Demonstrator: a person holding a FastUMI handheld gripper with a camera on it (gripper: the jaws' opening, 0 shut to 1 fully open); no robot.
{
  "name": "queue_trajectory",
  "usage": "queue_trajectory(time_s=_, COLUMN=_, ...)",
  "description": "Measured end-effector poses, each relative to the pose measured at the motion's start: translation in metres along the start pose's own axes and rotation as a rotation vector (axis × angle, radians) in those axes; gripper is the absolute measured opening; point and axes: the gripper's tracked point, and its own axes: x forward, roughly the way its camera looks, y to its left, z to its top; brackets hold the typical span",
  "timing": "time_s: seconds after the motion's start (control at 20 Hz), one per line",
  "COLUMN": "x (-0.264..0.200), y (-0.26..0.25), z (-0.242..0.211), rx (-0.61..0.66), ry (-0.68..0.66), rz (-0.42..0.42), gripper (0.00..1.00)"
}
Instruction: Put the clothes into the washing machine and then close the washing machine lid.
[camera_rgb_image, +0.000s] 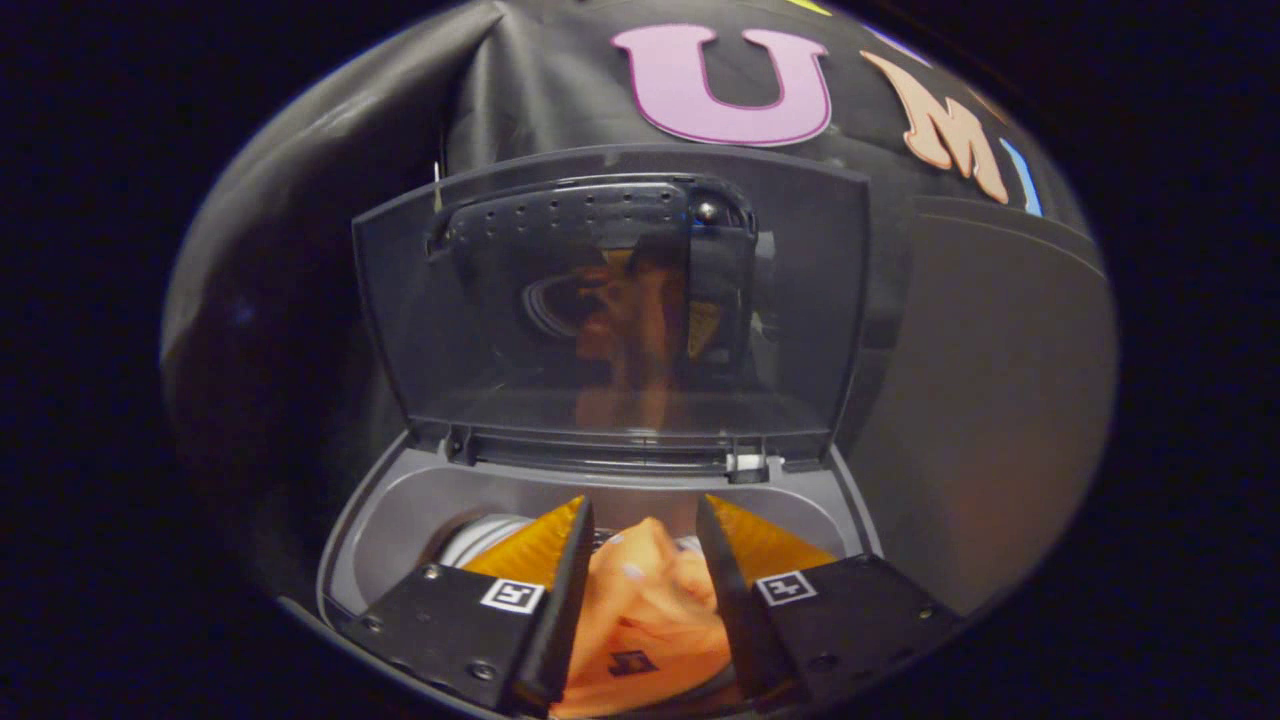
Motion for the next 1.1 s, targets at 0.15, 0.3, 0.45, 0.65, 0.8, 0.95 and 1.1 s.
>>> queue_trajectory(time_s=0.15, x=-0.002, y=0.000, z=-0.001, rx=-0.017, ry=-0.001, rz=0.002, gripper=0.71)
queue_trajectory(time_s=0.3, x=-0.003, y=-0.001, z=0.001, rx=-0.027, ry=-0.006, rz=0.000, gripper=0.91)
queue_trajectory(time_s=0.45, x=-0.009, y=-0.002, z=0.010, rx=-0.026, ry=-0.028, rz=-0.004, gripper=0.96)
queue_trajectory(time_s=0.65, x=-0.017, y=0.006, z=0.035, rx=-0.024, ry=-0.069, rz=0.014, gripper=0.97)
queue_trajectory(time_s=0.8, x=-0.023, y=0.012, z=0.061, rx=-0.045, ry=-0.118, rz=0.024, gripper=0.96)
queue_trajectory(time_s=0.95, x=-0.029, y=0.019, z=0.088, rx=-0.073, ry=-0.149, rz=0.030, gripper=0.96)
queue_trajectory(time_s=1.1, x=-0.035, y=0.025, z=0.122, rx=-0.057, ry=-0.202, rz=0.048, gripper=0.96)
